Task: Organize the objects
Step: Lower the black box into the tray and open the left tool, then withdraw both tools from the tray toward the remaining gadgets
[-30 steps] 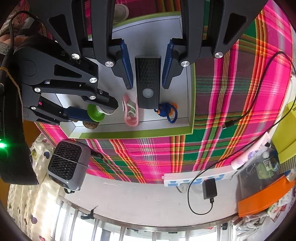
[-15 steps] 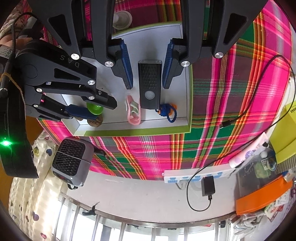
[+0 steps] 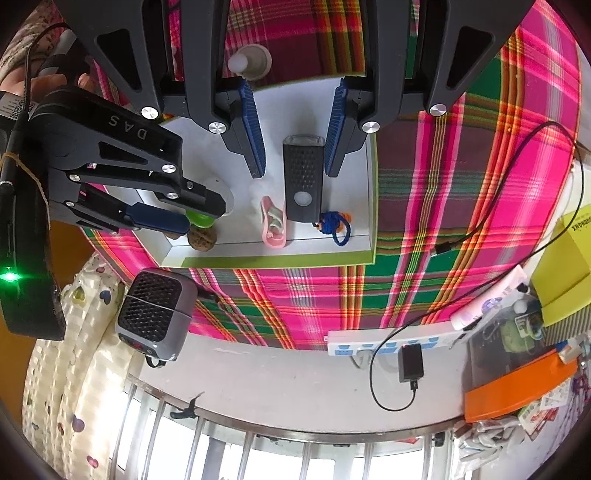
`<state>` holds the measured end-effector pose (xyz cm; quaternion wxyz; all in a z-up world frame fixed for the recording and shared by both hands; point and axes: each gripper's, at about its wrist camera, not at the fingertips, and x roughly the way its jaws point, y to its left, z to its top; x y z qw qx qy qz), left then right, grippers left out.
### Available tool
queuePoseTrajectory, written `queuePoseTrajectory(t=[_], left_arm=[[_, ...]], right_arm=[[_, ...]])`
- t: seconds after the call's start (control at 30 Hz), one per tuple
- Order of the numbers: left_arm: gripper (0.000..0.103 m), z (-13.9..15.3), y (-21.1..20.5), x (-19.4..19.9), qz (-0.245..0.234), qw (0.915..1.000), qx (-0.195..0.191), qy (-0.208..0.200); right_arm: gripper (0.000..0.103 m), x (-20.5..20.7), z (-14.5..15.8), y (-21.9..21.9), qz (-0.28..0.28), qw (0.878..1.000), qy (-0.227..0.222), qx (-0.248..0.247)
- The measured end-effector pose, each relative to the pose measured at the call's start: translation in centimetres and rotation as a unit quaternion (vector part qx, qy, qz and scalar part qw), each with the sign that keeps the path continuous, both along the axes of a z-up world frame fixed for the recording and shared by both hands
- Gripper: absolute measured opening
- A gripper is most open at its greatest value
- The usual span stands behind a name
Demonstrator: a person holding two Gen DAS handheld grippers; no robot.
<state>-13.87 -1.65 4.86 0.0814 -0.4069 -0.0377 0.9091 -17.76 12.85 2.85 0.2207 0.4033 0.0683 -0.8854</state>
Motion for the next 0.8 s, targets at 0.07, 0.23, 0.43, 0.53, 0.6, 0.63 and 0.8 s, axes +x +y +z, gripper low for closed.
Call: queuePoseTrajectory(t=[0.07, 0.23, 0.43, 0.53, 0.6, 0.63, 0.8], left_arm=[[0.031, 0.1, -0.1, 0.4, 0.001, 1.0000, 0.000, 0.003], [0.032, 0.4, -0.2, 1.5, 0.001, 1.0000, 0.004, 0.006], [0.032, 0.8, -0.2, 2.7, -0.001, 0.9999, 0.005, 0.013], [0.033, 0.8, -0.1, 3.2, -0.004, 0.9999, 0.007, 0.014], [0.033, 0.8, -0.1, 3.6, -0.005, 0.9999, 0.005, 0.015], [0.033, 0.8, 0.0, 3.9, -0.006, 0.9998, 0.004, 0.016], [0.034, 0.6, 0.0, 4.7, -0.008, 0.9999, 0.006, 0.014]], right_arm=[[0.044, 0.4, 0.2, 0.0, -0.002, 1.000, 0.004, 0.000], [0.044, 1.7, 0.6, 0.1, -0.006, 1.000, 0.013, -0.002], [0.044, 3.0, 0.9, 0.7, -0.017, 1.000, 0.018, -0.016], [0.044, 3.8, 1.0, 1.0, -0.023, 0.999, 0.021, -0.020], [0.044, 4.4, 1.1, 1.2, -0.027, 0.999, 0.021, -0.024], [0.044, 4.7, 1.1, 1.3, -0.028, 0.999, 0.023, -0.025], [0.044, 6.3, 1.3, 1.9, -0.034, 0.999, 0.029, -0.029]])
